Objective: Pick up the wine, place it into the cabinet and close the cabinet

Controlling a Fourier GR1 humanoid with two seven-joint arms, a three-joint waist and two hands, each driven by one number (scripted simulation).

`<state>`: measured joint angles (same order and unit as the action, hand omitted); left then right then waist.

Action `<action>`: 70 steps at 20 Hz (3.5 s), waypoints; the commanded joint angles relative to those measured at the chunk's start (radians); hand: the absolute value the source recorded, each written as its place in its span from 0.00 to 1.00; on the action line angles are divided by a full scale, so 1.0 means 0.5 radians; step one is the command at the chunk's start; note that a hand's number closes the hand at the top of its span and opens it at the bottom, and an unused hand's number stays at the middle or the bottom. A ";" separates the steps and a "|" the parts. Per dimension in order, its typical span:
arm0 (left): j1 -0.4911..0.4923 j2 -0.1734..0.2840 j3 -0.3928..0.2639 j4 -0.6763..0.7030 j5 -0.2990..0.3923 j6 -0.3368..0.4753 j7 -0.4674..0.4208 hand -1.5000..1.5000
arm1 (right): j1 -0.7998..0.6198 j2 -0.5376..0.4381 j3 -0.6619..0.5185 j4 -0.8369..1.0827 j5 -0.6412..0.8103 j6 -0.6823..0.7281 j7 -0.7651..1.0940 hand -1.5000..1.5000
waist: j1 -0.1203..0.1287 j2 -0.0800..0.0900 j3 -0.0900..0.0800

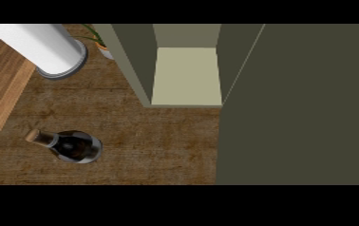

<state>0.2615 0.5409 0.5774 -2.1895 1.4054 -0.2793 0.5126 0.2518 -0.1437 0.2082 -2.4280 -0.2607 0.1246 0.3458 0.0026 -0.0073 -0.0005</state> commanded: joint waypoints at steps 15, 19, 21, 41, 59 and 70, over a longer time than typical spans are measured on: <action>-0.044 0.075 0.389 0.082 0.236 0.109 0.175 0.00 | 0.108 -0.012 0.225 -0.575 0.102 -0.194 0.256 0.00 | -0.037 0.002 -0.001; -0.048 0.020 0.361 0.078 0.108 0.086 0.154 0.00 | 0.062 -0.073 0.138 -0.662 0.021 -0.217 0.364 0.00 | -0.051 0.004 -0.002; -0.072 0.029 0.410 0.177 0.070 0.051 0.153 0.00 | 0.094 -0.067 0.043 -0.525 -0.037 -0.156 0.201 0.00 | -0.038 0.007 0.001; -0.544 -0.356 -0.154 1.076 -1.190 -0.488 -0.271 0.00 | 0.067 0.029 0.118 -0.364 0.001 -0.072 0.117 0.00 | -0.075 0.018 -0.001; -0.657 -0.440 -0.127 2.117 -2.083 -0.823 -1.238 0.00 | 0.350 0.006 -0.080 -0.342 -0.182 0.191 -0.106 0.00 | -0.056 0.013 0.000; -0.801 -0.480 -0.303 2.805 -2.416 -1.069 -1.780 0.00 | 0.170 0.048 -0.083 -0.291 -0.093 0.124 0.003 0.00 | -0.038 0.019 -0.003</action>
<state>-0.1231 0.3098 0.4545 -0.8969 0.2473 -0.7679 -0.2927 0.3286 -0.1140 0.1838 -2.4293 -0.2151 0.2101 0.2601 -0.0200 0.0015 -0.0017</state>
